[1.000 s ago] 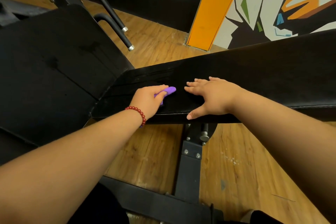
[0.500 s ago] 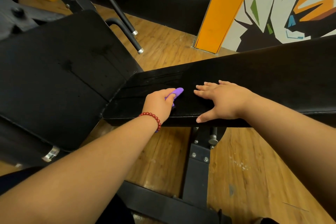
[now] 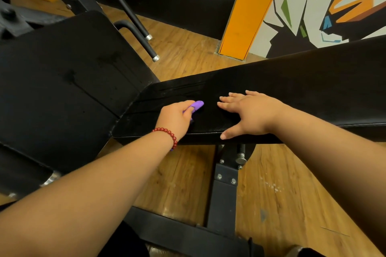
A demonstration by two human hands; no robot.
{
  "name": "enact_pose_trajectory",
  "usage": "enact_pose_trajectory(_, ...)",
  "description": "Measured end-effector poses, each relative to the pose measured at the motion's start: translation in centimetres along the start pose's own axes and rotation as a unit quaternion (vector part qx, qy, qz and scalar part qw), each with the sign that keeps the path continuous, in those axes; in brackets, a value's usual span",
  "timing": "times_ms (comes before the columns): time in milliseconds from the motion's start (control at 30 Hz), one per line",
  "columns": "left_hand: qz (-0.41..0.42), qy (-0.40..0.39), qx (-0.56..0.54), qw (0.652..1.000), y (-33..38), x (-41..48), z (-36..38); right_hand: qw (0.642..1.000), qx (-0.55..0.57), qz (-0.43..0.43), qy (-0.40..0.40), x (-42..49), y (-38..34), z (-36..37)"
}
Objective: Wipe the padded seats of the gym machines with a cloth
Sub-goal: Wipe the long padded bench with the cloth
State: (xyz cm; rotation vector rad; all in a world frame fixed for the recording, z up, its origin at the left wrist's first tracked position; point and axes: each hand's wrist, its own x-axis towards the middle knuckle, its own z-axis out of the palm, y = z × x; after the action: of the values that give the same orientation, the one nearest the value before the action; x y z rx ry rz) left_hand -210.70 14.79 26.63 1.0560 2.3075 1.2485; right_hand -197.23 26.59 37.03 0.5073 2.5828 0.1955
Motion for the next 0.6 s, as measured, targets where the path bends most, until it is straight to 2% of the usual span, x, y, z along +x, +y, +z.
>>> enact_pose_trajectory(267,0.101,-0.046,-0.010,0.994,1.0,-1.9,0.6,1.000,0.004,-0.001,0.007,0.0,0.0,0.0)
enact_pose_trajectory(467,0.056,-0.027,-0.006,0.998,0.7,-1.8,0.4,1.000,-0.005,0.000,0.009,-0.1,-0.1,0.1)
enact_pose_trajectory(600,-0.005,0.000,-0.024,1.000,-0.2,-1.2,0.1,1.000,-0.006,-0.005,0.007,-0.2,-0.1,0.0)
